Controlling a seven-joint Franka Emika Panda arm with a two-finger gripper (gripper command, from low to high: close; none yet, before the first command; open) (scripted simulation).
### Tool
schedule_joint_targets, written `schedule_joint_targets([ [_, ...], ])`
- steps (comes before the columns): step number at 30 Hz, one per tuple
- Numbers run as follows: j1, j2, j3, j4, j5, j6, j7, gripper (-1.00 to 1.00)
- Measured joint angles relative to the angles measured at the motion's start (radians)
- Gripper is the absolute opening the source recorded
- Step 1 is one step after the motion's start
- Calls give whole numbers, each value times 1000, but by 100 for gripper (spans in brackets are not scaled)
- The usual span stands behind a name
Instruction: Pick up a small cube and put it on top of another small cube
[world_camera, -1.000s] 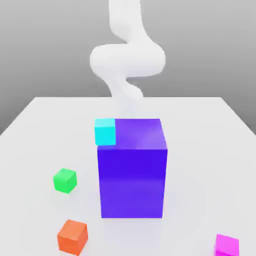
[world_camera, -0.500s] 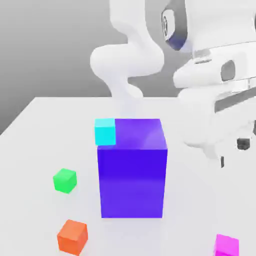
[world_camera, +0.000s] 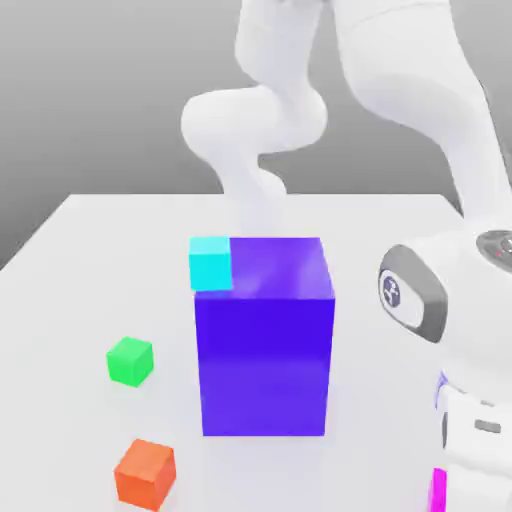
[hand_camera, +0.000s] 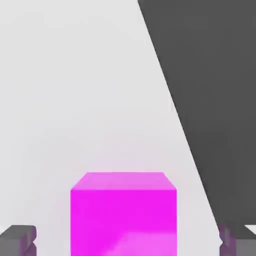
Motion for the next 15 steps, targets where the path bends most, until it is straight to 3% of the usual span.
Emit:
schedule_joint_targets([
  [6, 0, -1, 0, 0, -1, -3, 0, -100],
  [10, -3, -122, 7, -24, 4, -96, -5, -100],
  [15, -46, -260, 34, 14, -9, -93, -182, -100],
])
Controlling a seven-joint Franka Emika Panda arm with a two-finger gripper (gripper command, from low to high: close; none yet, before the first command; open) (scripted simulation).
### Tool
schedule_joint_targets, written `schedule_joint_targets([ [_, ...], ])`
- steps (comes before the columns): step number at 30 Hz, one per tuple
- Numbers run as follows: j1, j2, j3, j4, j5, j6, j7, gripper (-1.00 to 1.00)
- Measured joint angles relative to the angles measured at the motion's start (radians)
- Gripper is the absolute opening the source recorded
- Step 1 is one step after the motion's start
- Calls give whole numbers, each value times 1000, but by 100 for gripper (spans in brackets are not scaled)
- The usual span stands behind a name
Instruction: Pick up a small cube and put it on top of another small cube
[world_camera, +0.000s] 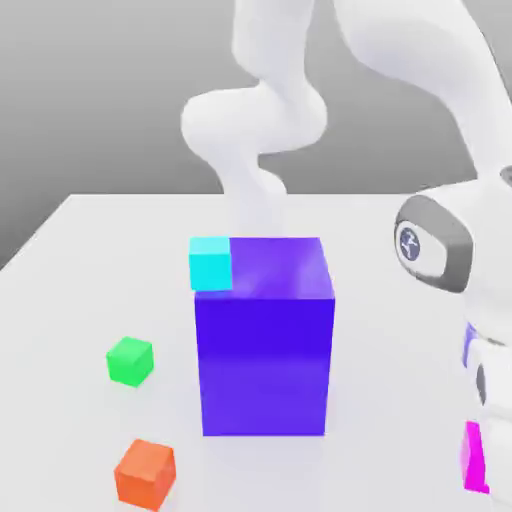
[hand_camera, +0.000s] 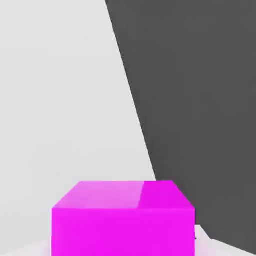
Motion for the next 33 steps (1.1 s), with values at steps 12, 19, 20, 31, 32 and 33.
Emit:
schedule_joint_targets([
  [12, -415, -388, -243, -373, -83, 2, -710, -100],
  [19, -562, -552, -423, -639, -179, 14, -1017, -100],
  [20, -586, -567, -440, -677, -198, 14, -1036, -100],
  [31, -555, -420, -544, -776, -120, 182, -1162, -100],
  [32, -548, -394, -544, -776, -93, 207, -1180, -100],
  [33, -538, -366, -546, -776, -62, 233, -1202, -100],
])
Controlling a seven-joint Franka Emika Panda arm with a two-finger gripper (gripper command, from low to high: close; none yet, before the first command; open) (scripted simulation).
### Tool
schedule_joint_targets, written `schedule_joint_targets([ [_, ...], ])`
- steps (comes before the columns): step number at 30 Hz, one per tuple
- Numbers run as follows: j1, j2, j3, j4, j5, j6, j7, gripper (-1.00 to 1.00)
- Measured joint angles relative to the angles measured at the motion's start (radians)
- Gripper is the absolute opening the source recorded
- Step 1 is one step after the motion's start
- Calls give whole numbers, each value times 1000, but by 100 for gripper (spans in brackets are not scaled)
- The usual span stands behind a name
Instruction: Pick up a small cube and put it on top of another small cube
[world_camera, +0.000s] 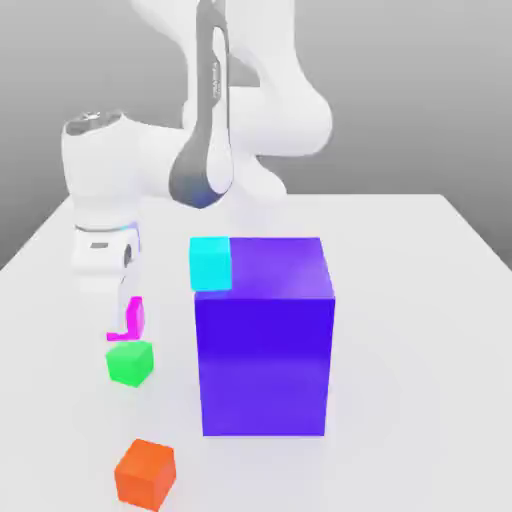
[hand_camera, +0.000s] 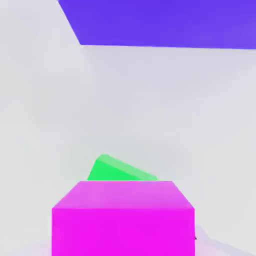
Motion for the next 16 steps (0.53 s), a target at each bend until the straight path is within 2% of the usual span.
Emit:
schedule_joint_targets([
  [2, 20, 57, 7, -1, 77, 53, -53, -100],
  [3, 22, 80, 18, -1, 113, 74, -77, 100],
  [9, 75, 91, 11, -2, 132, 85, -90, 100],
  [12, 40, 39, -18, -1, 45, 38, -31, 100],
  [16, -24, -65, 7, 0, -65, -60, 44, 100],
])
